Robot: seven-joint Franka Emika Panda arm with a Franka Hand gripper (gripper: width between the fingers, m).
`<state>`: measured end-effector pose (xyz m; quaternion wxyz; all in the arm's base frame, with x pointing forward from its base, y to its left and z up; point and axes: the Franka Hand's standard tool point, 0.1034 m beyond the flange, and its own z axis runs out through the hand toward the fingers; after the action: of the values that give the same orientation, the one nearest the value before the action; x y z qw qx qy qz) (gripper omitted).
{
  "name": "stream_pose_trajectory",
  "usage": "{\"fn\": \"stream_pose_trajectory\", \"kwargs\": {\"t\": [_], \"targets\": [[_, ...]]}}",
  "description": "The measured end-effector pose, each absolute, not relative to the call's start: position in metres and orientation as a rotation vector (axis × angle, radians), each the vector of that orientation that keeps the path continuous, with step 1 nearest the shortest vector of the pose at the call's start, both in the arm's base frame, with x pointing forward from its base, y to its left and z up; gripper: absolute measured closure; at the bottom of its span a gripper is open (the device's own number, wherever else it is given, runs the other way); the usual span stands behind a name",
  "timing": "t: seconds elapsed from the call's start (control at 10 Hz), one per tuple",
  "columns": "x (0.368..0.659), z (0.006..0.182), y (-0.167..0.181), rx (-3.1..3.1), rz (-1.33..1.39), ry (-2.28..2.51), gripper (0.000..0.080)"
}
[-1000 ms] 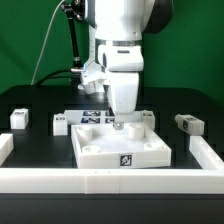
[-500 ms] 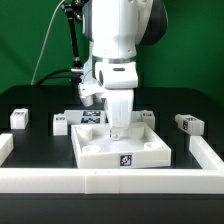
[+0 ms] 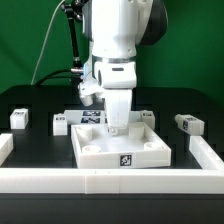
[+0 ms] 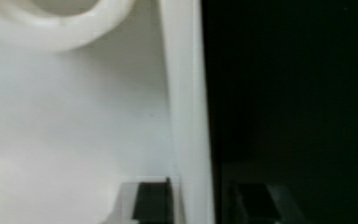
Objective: Assemble one leg
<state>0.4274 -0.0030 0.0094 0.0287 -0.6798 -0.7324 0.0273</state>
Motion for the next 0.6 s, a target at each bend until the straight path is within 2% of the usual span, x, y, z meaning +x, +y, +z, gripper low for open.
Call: {"fn": "stream_pose_trajectory", "kwargs": {"t": [0.1,0.6], "targets": [[0.4291,0.0102,-0.0027,-2.101,0.076,-2.263,0.0733],[0.4308,0.0108,-0.0027,-2.105,0.066,-2.267,0.0735]]}}
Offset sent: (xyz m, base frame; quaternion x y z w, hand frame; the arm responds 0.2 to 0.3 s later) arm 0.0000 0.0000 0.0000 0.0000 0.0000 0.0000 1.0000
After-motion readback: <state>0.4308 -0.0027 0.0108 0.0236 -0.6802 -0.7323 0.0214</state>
